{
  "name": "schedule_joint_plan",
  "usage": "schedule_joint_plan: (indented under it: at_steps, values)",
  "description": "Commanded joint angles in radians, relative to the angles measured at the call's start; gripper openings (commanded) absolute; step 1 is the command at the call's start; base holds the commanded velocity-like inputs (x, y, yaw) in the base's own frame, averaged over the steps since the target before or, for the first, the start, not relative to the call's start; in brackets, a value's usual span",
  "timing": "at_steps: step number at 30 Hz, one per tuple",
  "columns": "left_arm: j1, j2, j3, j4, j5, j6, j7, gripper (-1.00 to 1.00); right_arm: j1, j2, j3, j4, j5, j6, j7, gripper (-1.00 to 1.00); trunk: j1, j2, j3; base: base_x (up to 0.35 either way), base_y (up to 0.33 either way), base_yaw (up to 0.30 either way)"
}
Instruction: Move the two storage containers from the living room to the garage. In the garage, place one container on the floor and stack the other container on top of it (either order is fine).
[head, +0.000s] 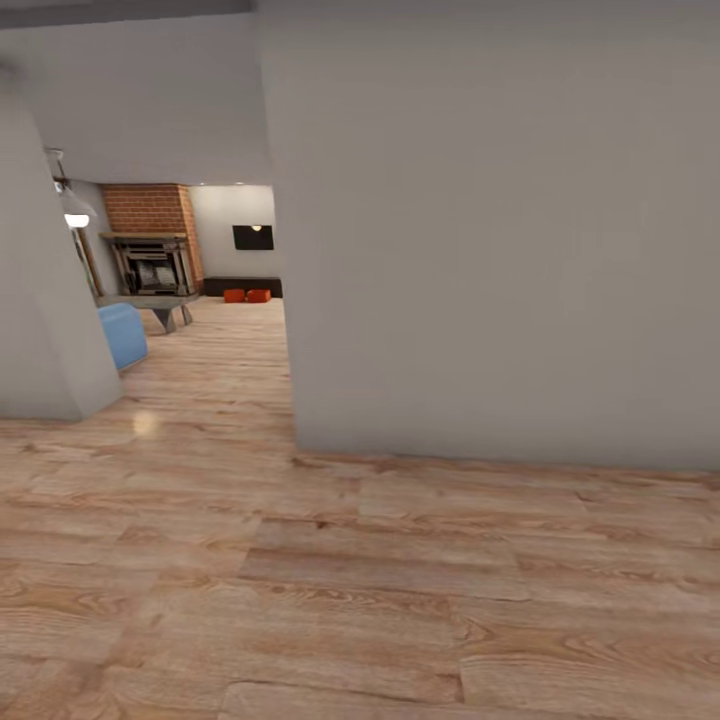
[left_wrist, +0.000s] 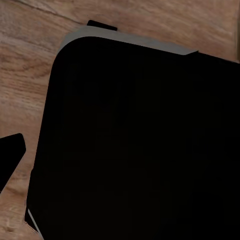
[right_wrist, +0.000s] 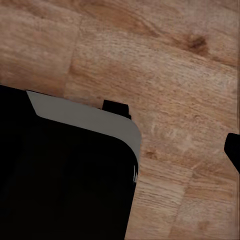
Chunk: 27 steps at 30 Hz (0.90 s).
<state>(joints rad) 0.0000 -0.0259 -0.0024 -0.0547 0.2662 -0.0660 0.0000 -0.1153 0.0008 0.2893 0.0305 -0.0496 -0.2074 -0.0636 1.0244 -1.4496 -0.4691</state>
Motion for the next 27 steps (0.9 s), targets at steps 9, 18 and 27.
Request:
schedule_joint_plan:
  at_steps: [9, 18, 27]
  values:
    - [0.0, 0.0, -0.001, -0.001, 0.005, -0.003, 0.0, 1.0, -0.001, -0.002, 0.008, 0.003, -0.004, -0.006, -0.002, 1.0, 0.001, 0.0, -0.001, 0.324, 0.0, 0.26]
    - [0.0, 0.0, -0.001, -0.001, 0.005, -0.003, 0.0, 1.0, -0.001, -0.002, 0.008, 0.003, -0.004, -0.006, -0.002, 1.0, 0.001, 0.0, -0.001, 0.324, 0.0, 0.268]
    - [0.0, 0.0, -0.001, -0.001, 0.005, -0.002, 0.0, 1.0, -0.001, -0.002, 0.008, 0.003, -0.005, -0.007, -0.002, 1.0, 0.001, 0.0, -0.001, 0.324, 0.0, 0.268]
